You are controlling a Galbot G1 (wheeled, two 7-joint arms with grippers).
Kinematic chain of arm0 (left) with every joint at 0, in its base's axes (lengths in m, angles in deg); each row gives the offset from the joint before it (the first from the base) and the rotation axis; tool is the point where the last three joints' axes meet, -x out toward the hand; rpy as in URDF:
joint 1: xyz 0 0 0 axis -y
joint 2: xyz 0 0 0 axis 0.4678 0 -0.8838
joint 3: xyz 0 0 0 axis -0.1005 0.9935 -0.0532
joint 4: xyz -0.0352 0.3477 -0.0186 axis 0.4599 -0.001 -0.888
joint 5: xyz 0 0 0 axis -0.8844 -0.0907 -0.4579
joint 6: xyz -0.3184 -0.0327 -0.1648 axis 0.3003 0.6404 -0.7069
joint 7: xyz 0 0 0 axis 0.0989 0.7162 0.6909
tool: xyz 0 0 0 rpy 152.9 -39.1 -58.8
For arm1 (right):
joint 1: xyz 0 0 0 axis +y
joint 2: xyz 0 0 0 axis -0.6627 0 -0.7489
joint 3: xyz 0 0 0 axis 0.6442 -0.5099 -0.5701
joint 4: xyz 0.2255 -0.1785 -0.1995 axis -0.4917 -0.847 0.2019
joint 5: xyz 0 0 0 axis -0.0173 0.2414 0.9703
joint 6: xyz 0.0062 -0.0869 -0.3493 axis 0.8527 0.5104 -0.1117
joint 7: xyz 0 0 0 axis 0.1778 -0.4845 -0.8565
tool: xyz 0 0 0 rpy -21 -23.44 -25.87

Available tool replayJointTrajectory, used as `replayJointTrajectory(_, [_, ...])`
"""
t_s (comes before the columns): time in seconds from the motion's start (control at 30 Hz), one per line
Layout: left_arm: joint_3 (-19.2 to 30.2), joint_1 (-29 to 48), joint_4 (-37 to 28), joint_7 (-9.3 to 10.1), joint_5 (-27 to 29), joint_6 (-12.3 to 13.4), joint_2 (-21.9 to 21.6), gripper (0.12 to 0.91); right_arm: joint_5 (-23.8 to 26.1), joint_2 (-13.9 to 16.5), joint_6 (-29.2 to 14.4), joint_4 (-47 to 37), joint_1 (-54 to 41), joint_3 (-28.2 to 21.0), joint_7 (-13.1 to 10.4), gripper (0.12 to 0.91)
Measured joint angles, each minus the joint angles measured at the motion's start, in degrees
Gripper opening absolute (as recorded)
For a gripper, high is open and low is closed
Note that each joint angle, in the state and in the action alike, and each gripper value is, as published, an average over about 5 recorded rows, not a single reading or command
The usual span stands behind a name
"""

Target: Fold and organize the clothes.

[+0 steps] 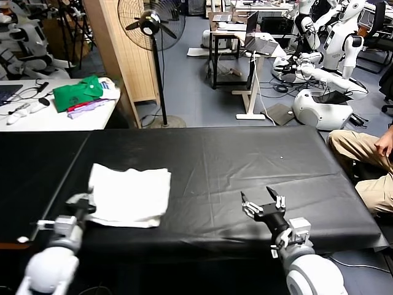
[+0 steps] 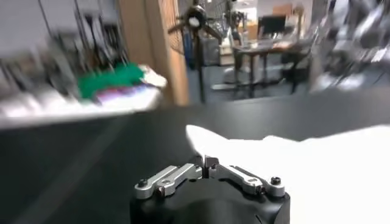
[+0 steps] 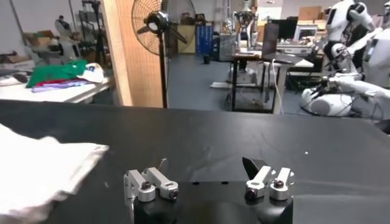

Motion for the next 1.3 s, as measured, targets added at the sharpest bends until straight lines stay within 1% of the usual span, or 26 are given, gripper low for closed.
replayJointTrajectory(0.1, [-3.46,-1.63,1.32,0.09,5.34,0.8,-4.55,0.136,0.11,-0.27,-0.02,-0.54,-0.29,-0.21,0.03,0.798])
replayJointTrajectory(0.17, [-4.71,-2.43,2.85,0.24,7.43,0.4,-6.29,0.136,0.28,-0.51,-0.02,-0.75,-0.41,-0.42,0.04,0.798])
replayJointTrajectory(0.23, [-4.71,-2.72,4.96,0.54,7.8,-0.75,-6.83,0.135,0.5,-0.69,0.01,-0.79,-0.33,-0.55,0.04,0.798])
replayJointTrajectory(0.3, [-3.49,-2.57,7.31,0.9,6.48,-2.13,-6.34,0.135,0.72,-0.75,0.05,-0.7,-0.05,-0.52,0.06,0.798])
replayJointTrajectory(0.4, [0.5,-1.83,10.22,1.46,1.45,-3.84,-4.27,0.135,0.96,-0.8,0.07,-0.48,0.54,-0.11,0.12,0.798])
replayJointTrajectory(0.5, [6.29,-0.75,11.45,2.0,-6.29,-5.01,-1.1,0.135,1.01,-0.92,0.07,-0.4,0.98,0.46,0.28,0.798])
replayJointTrajectory(0.6, [12.8,0.48,11.25,2.21,-11.88,-4.93,2.96,0.135,1.06,-0.95,0.07,-0.65,0.78,0.57,0.61,0.798])
replayJointTrajectory(0.67, [16.76,1.33,10.66,2.03,-12.85,-4.39,5.88,0.135,1.09,-0.86,0.09,-0.93,0.44,0.33,0.96,0.798])
replayJointTrajectory(0.77, [21.74,2.5,9.53,0.56,-11.54,-2.43,9.98,0.148,1.08,-0.42,0.16,-1.52,-0.27,-0.32,1.83,0.798])
replayJointTrajectory(0.83, [24.39,2.91,8.89,-1.34,-9.57,0.04,11.84,0.204,0.93,0.02,0.22,-2.05,-0.86,-0.92,2.6,0.798])
replayJointTrajectory(0.97, [27.39,2.79,8.42,-6.34,-4.48,6.89,13.02,0.412,-1.1,0.48,0.72,-3.62,-2.41,-2.86,3.83,0.798])
replayJointTrajectory(1.0, [27.69,2.66,8.53,-7.65,-3.44,8.71,12.99,0.478,-2.11,0.45,1.02,-4.15,-2.92,-3.49,3.93,0.798])
replayJointTrajectory(1.03, [27.87,2.51,8.7,-8.83,-2.58,10.4,12.86,0.529,-3.3,0.37,1.42,-4.76,-3.5,-4.13,3.91,0.798])
replayJointTrajectory(1.1, [27.94,2.22,9.2,-10.57,-1.49,13.07,12.42,0.642,-5.82,0.09,2.2,-6.05,-4.78,-5.44,3.5,0.798])
replayJointTrajectory(1.13, [27.87,2.06,9.45,-11.05,-1.13,13.99,12.15,0.689,-7.13,-0.12,2.66,-6.8,-5.52,-6.07,3.03,0.798])
replayJointTrajectory(1.2, [27.47,1.67,9.87,-11.41,-0.54,15.26,11.53,0.759,-10.04,-0.85,3.55,-8.54,-7.21,-7.41,1.64,0.798])
replayJointTrajectory(1.23, [27.19,1.45,10.02,-11.46,-0.29,15.72,11.24,0.779,-11.65,-1.38,4.02,-9.53,-8.18,-8.11,0.77,0.798])
replayJointTrajectory(1.3, [26.55,0.93,10.31,-11.51,0.11,16.43,10.72,0.793,-14.72,-2.69,4.92,-11.6,-10.17,-9.45,-0.9,0.798])
